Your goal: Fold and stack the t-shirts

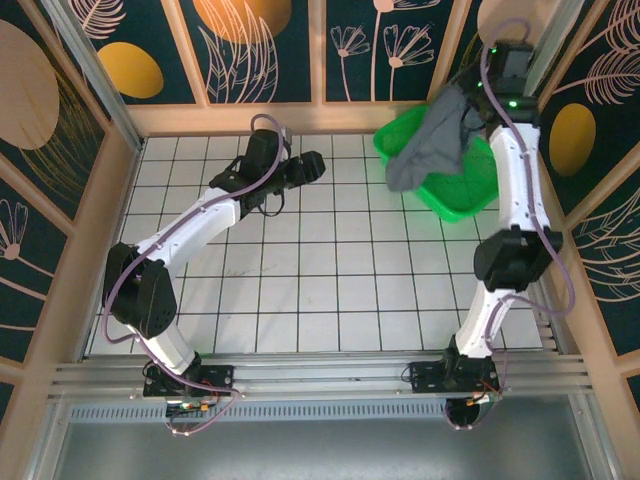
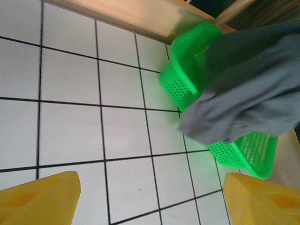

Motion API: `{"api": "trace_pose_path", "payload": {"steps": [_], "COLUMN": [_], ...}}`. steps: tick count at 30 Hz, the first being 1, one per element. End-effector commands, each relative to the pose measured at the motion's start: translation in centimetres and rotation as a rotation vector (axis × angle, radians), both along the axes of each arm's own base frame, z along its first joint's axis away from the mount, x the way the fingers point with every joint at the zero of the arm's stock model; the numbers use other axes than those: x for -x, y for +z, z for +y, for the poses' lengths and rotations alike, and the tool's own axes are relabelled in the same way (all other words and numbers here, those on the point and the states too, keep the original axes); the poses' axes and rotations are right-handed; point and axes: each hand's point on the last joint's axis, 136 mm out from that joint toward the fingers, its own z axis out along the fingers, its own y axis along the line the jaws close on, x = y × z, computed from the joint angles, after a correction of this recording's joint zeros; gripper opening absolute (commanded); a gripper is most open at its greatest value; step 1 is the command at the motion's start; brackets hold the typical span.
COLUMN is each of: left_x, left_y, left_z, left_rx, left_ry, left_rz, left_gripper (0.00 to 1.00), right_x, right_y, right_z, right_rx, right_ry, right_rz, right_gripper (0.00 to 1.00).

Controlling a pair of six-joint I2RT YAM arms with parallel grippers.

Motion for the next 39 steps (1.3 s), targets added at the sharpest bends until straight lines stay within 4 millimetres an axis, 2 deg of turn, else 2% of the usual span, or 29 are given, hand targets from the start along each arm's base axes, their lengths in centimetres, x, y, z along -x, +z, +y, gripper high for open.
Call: {"api": "trace_pose_path", "payload": {"steps": [1,4,6,9,11,12,13,14,16,19,22,24,27,29,30,32,33,37,39], "left_x": [-0.8,-1.0,-0.9,-0.3,0.4,0.7,1.2,1.7,3.0,4.8,6.0,6.4,7.4,9.1,10.4,12.6,14.0,16.7,17.3], "left_y": [1.6,0.2,-0.6,-1.1,-0.8,-0.6,-0.2,0.1,0.9,1.9,1.7,0.4,-3.0,-6.6,-8.8,-11.6,-13.5,-16.9,-18.5], "left_z": [3.5,6.9,9.3,12.9,14.8,15.9,17.1,18.0,20.2,22.4,22.9,22.0,19.5,18.3,17.8,17.1,16.8,15.3,14.6], "left_rx": [-0.052,-0.067,-0.074,-0.098,-0.128,-0.148,-0.174,-0.195,-0.243,-0.297,-0.317,-0.31,-0.269,-0.242,-0.22,-0.163,-0.133,0.021,0.064], "left_ry": [0.127,0.246,0.322,0.429,0.486,0.519,0.561,0.593,0.676,0.748,0.737,0.665,0.521,0.461,0.445,0.434,0.434,0.438,0.43], "left_rz": [-0.011,0.048,0.08,0.102,0.097,0.094,0.087,0.08,0.064,0.037,0.03,0.06,0.163,0.292,0.375,0.483,0.543,0.662,0.712], "left_gripper": [0.81,0.85,0.87,0.92,0.95,0.96,0.98,0.98,0.99,0.99,0.99,0.96,0.89,0.87,0.86,0.86,0.86,0.87,0.87], "right_x": [3.4,6.9,8.9,11.4,12.5,12.7,13.0,13.0,13.3,14.5,16.5,18.7,21.6,23.2,23.7,24.2,24.0,22.5,21.6], "right_y": [8.4,12.9,14.6,15.2,14.2,13.0,10.7,8.9,2.8,-6.4,-15.2,-20.3,-25.8,-28.5,-29.2,-29.6,-29.3,-27.0,-25.9], "right_z": [4.7,10.0,13.5,19.0,22.7,24.1,26.2,27.1,30.0,32.5,33.1,33.6,33.6,33.0,32.7,32.1,31.3,28.7,27.9], "right_rx": [-0.054,-0.047,-0.05,-0.103,-0.131,-0.138,-0.142,-0.146,-0.146,-0.08,-0.028,-0.01,0.032,0.062,0.069,0.094,0.125,0.231,0.265], "right_ry": [0.14,0.238,0.282,0.355,0.395,0.404,0.411,0.409,0.446,0.511,0.574,0.651,0.732,0.756,0.76,0.758,0.736,0.64,0.617], "right_rz": [-0.216,-0.333,-0.381,-0.393,-0.363,-0.337,-0.282,-0.239,-0.102,0.102,0.34,0.51,0.723,0.826,0.853,0.871,0.862,0.752,0.693], "right_gripper": [0.0,0.0,0.0,0.0,0.0,0.0,0.0,0.0,0.0,0.0,0.0,0.0,0.0,0.0,0.0,0.0,0.1,0.46,0.55]}}
